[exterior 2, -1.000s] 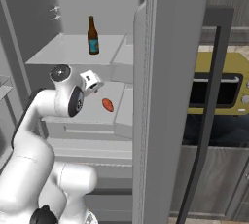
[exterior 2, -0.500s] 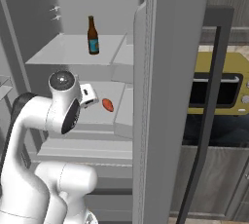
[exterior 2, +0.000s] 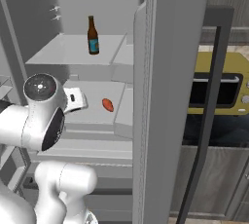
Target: Place the beer on the top shelf of the fridge to keep it out of children's reach, and place the sweet potato and peach on lower shelves for easy access.
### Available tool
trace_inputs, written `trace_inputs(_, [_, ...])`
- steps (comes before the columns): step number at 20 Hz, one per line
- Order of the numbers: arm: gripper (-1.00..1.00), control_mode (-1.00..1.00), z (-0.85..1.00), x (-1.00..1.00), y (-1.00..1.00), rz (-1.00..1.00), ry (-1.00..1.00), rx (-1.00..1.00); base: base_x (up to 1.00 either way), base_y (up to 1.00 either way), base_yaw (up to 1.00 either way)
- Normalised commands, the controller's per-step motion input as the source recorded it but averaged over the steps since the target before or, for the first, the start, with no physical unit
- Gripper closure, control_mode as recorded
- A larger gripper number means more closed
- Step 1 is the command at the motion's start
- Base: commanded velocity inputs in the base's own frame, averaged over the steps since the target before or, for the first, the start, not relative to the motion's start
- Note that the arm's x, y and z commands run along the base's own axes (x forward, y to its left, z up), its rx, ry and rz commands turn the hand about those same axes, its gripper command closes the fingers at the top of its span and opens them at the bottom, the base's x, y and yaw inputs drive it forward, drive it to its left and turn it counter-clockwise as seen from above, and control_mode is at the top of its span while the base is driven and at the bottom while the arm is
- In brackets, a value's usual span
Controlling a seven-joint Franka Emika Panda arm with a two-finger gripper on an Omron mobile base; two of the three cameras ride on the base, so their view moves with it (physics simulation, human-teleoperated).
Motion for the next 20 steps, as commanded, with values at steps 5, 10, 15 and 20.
trace_inputs(5, [-1.0,-1.0,0.75,-0.52,0.15,-0.17,0.21,-0.08,0.0,0.0,0.0])
trace_inputs(10, [-1.0,-1.0,0.44,-0.43,0.02,-0.12,0.23,-0.1,0.0,0.0,0.0])
trace_inputs(15, [-1.0,-1.0,0.03,-0.14,-0.09,-0.06,0.16,-0.05,0.0,0.0,0.0])
trace_inputs(20, [-1.0,-1.0,-0.01,-0.04,-0.07,-0.04,0.08,-0.02,0.0,0.0,0.0])
